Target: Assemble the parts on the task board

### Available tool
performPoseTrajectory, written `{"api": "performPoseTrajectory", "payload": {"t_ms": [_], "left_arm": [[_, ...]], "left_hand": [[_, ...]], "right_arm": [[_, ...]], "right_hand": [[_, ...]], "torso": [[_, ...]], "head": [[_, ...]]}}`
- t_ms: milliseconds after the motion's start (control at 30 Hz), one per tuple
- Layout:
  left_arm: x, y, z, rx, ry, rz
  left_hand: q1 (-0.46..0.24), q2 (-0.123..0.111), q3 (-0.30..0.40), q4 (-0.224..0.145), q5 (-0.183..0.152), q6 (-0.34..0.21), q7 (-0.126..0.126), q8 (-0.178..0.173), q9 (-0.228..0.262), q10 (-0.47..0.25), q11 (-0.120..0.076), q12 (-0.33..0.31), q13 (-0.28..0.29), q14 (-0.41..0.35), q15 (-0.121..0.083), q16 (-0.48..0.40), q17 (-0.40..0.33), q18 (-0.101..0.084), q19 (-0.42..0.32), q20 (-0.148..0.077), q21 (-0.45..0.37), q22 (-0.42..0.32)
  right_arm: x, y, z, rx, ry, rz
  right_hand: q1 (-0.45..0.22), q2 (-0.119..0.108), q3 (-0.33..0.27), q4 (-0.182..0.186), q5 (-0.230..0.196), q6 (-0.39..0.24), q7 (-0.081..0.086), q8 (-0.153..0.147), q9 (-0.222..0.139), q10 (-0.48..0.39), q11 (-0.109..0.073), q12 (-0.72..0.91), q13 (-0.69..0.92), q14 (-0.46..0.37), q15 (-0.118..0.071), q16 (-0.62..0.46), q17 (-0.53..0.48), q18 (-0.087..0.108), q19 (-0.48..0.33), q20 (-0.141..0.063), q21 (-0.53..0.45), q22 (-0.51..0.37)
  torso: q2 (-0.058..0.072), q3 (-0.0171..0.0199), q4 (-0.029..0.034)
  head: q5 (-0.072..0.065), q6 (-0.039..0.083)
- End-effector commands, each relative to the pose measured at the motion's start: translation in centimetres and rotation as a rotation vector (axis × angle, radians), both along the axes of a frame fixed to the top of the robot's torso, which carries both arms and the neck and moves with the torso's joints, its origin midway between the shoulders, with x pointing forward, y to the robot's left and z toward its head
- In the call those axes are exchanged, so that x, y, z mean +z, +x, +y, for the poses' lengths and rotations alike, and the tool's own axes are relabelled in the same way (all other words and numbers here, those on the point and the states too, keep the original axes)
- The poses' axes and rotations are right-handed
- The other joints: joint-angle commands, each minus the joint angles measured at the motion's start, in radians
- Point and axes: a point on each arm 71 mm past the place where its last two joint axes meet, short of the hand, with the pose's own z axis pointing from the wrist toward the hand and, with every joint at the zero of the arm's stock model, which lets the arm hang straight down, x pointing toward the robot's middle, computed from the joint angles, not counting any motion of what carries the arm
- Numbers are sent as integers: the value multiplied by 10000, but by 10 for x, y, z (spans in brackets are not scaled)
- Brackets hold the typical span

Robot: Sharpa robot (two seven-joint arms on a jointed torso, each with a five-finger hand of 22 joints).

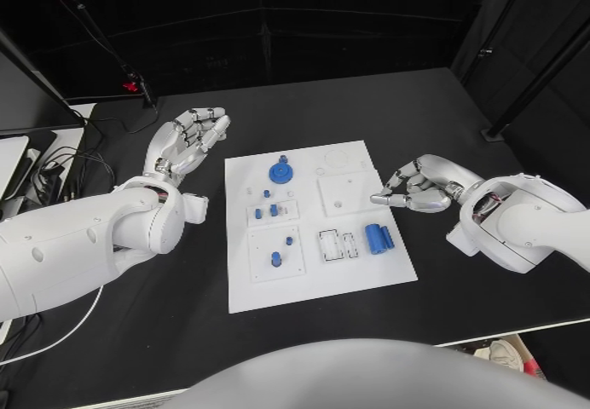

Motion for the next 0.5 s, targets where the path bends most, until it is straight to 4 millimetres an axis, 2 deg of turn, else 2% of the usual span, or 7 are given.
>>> {"api": "performPoseTrajectory", "payload": {"t_ms": [33, 133, 333, 500], "left_arm": [[8, -2, -1, -203, -296, -959], [7, -2, -1, -207, -296, -951], [7, -2, 0, -197, -289, -933], [7, -2, 1, -188, -282, -919]], "left_hand": [[-31, 104, -61, -6, 31, -84, 1501, 48, -9, -64, -28, 56, -9, -79, -7, 31, -9, -116, 54, 1, 42, -4], [-30, 107, -65, -6, 32, -86, 1501, 53, -11, -64, -29, 62, -11, -79, -8, 36, -14, -116, 48, 1, 41, -16], [-30, 107, -65, -6, 32, -86, 1501, 53, -11, -64, -29, 62, -11, -79, -8, 36, -14, -116, 48, 1, 41, -16], [-30, 107, -65, -6, 32, -86, 1501, 53, -11, -64, -29, 62, -11, -79, -8, 36, -14, -116, 48, 1, 41, -16]], "right_arm": [[-4, -4, -4, -467, -1399, 546], [-6, -7, -4, -541, -1716, 902], [-9, -10, -1, -459, -2217, 1372], [-11, -11, 4, -313, -2535, 1599]], "right_hand": [[-98, -38, 27, 18, -21, -98, -17, 147, 67, 1040, -61, 25, 2628, 1067, -107, 24, 2628, -208, 1057, -131, 130, 2627], [-147, -58, 39, 2, -35, -259, 4, 264, 126, 1040, -41, 25, 2628, 1067, -151, 24, 2628, -208, 1057, -178, 130, 2627], [-58, -267, 15, 7, -110, -486, 31, 422, 208, 1040, -24, 25, 2628, 1067, -144, 24, 2628, -208, 1057, -187, 130, 2627], [-65, -350, -4, 15, -151, -513, 19, 574, 283, 1040, -31, 25, 2628, 1067, -136, 24, 2628, -208, 1057, -182, 130, 2627]], "torso": [[11, -3, -3], [15, 0, 20], [4, 1, 19], [8, 0, 25]], "head": [[-100, 0], [-155, 0], [-160, 0], [-156, 0]]}}
